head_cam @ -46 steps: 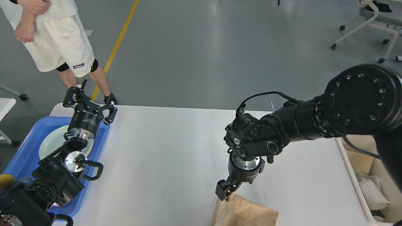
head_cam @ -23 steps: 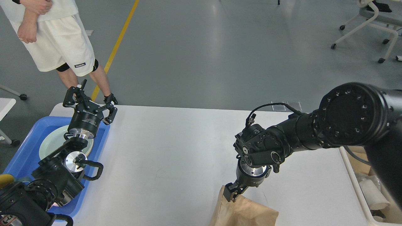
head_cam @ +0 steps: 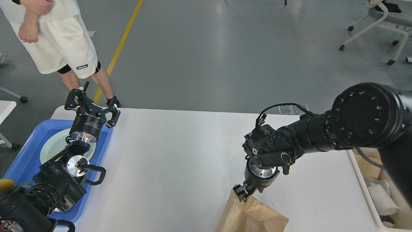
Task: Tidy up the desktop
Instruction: 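Close the right gripper on the bag's top edge and lift, then swing the brown paper bag up and over into the white bin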
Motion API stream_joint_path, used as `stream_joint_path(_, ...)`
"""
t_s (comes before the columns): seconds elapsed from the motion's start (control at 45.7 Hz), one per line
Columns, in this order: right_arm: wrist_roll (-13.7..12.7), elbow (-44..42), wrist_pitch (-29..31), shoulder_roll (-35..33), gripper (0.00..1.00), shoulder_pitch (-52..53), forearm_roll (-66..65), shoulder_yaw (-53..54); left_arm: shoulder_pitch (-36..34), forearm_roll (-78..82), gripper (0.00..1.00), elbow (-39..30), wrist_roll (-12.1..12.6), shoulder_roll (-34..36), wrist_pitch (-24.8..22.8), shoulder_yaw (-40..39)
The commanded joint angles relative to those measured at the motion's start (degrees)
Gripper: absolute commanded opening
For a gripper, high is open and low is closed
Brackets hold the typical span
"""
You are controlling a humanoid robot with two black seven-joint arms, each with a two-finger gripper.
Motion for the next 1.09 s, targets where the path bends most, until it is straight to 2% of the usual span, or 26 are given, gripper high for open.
stream_joint_path(0.0,0.0,0.5,1.2,-1.0,0.0,0.5,0.1,0.1,0.0,0.0,0.96,0.0,0.0,0.0,-0.1,0.0)
stream_joint_path(0.7,0.1,1.5,7.7,-2.8,0.0,7.1,2.8,0.8,0.0,0.0,0.96,0.0,0.0,0.0,-0.1,0.0)
stream_joint_path(1.028,0.1,2.7,23.3,-7.5,0.0,16.8,5.7,2.3,0.0,0.0,0.96,0.0,0.0,-0.1,0.0,0.0)
stream_joint_path(1.072,0.1,2.7,24.0,-8.9,0.0,18.8,6.6,2.9,0.0,0.0,0.96,0.0,0.0,0.0,0.0,0.0)
